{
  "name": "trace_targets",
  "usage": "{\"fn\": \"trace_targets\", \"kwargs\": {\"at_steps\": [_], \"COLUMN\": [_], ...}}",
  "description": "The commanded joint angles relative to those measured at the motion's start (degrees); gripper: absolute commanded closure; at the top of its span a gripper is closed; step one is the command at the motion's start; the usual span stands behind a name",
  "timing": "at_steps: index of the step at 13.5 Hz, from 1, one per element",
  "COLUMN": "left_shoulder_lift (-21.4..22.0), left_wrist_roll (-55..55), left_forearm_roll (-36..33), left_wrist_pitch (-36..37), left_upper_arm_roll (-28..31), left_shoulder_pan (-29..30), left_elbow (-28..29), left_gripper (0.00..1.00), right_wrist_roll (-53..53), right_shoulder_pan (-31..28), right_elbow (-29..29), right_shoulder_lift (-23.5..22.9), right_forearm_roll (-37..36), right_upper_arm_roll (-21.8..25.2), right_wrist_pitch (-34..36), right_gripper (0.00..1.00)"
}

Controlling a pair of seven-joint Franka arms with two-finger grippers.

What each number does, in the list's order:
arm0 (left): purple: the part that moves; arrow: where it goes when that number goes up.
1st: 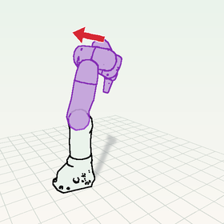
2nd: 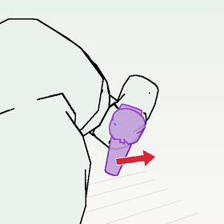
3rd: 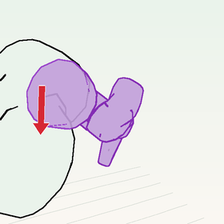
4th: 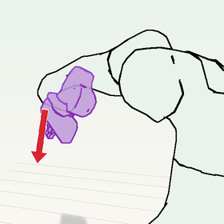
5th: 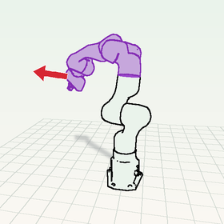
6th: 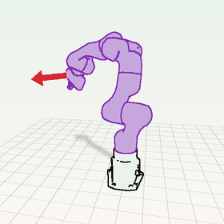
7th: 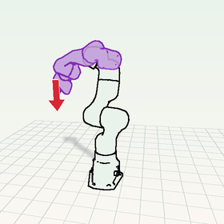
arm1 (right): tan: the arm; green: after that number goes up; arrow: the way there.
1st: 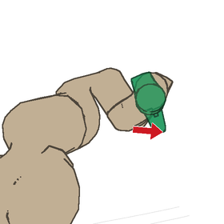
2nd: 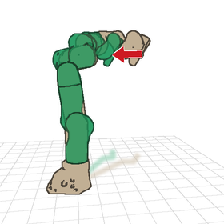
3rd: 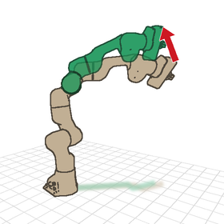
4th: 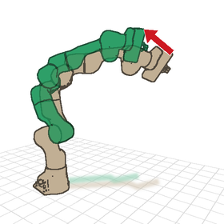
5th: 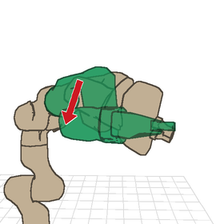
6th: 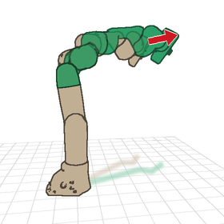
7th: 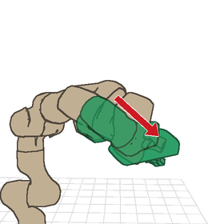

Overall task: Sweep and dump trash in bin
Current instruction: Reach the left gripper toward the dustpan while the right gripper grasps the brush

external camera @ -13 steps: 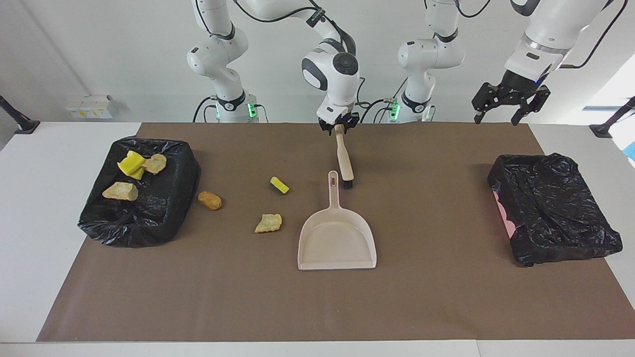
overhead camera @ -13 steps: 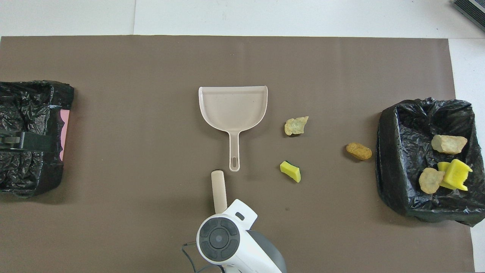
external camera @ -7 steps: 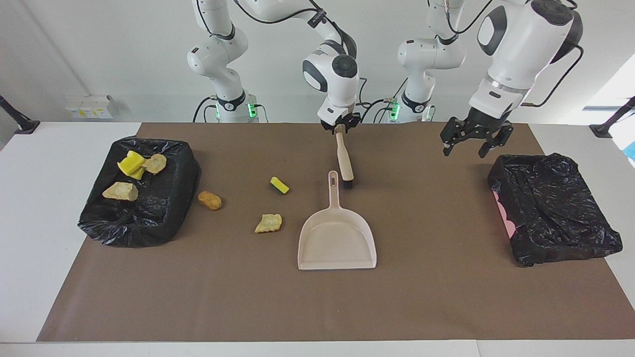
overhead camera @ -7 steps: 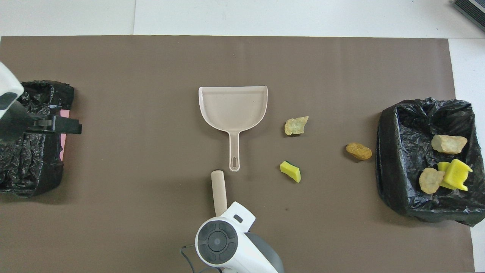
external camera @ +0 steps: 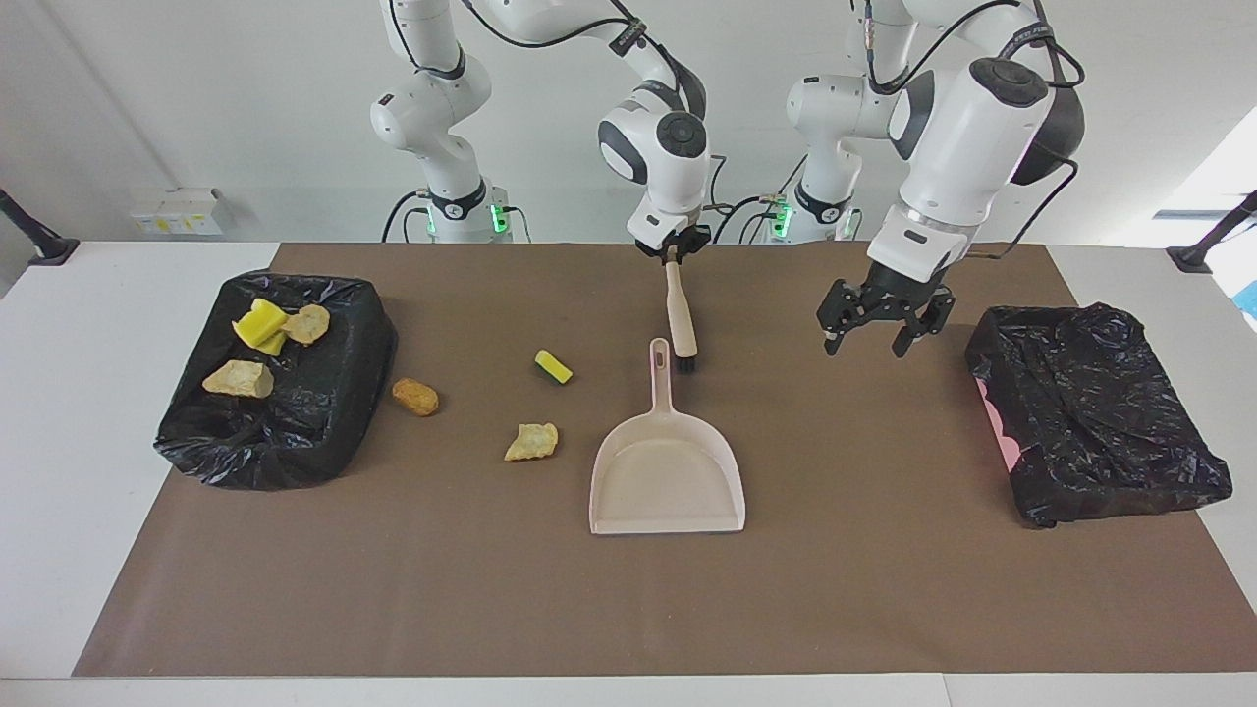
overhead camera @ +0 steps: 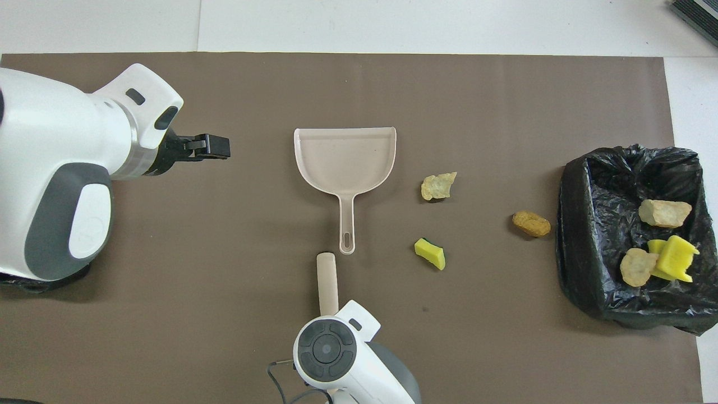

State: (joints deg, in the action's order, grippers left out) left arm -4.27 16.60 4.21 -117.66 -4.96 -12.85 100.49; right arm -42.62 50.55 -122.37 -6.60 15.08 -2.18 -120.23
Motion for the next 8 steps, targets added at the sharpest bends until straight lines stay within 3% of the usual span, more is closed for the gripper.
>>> {"fn": "trace_targets", "kwargs": {"at_steps": [1,8], "left_shoulder_lift": [-1.4,-1.6], "left_wrist_roll": [2.6,2.7], "left_forearm_roll": [0.4,0.4], "left_wrist_pitch": [-3.3,-3.4], "left_upper_arm_roll": [0.8,0.8], "left_shoulder_pan": [-2.7,-3.1], "left_elbow": [0.3,0.4], "left_gripper": [0.00,0.00], "right_wrist_roll": [-3.8,-3.9], "right_shoulder_pan": [-1.3,-14.9], "right_elbow": [0.5,0.6], "right_shoulder_lift": [2.6,10.8], "right_forearm_roll": [0.7,-2.2], "right_upper_arm_roll": [0.2,0.2], "right_wrist_pitch": [3.9,16.7], "right_gripper": [1.00,1.00]}}
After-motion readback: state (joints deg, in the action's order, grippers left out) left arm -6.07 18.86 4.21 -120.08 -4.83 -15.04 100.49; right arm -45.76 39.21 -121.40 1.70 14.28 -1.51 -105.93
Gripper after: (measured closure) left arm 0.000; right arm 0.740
